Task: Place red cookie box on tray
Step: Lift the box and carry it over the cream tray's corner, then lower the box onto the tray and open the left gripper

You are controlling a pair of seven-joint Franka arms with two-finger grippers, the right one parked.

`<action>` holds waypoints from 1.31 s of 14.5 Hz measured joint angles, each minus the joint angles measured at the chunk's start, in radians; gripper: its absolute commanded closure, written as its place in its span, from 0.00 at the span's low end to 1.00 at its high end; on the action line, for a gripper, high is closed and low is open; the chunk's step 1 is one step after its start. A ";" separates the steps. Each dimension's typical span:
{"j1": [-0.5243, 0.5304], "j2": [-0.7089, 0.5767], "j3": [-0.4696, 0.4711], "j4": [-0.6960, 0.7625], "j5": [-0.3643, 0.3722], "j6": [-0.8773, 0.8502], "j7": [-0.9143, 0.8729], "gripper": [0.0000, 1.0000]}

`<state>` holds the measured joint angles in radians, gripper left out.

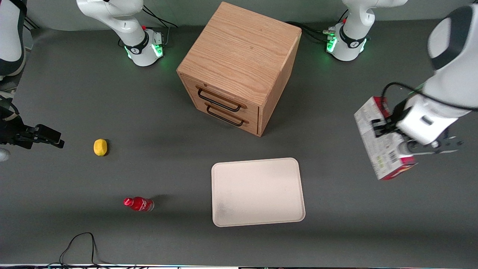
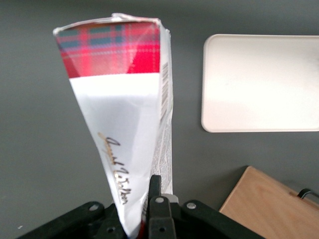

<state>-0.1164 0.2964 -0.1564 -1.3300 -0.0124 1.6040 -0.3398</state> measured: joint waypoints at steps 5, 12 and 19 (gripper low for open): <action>-0.125 0.269 -0.031 0.121 0.037 0.099 -0.229 1.00; -0.206 0.549 -0.032 0.161 0.164 0.355 -0.287 1.00; -0.213 0.623 -0.032 0.159 0.199 0.431 -0.288 0.00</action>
<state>-0.3291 0.9193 -0.1881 -1.1706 0.1863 2.0346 -0.6278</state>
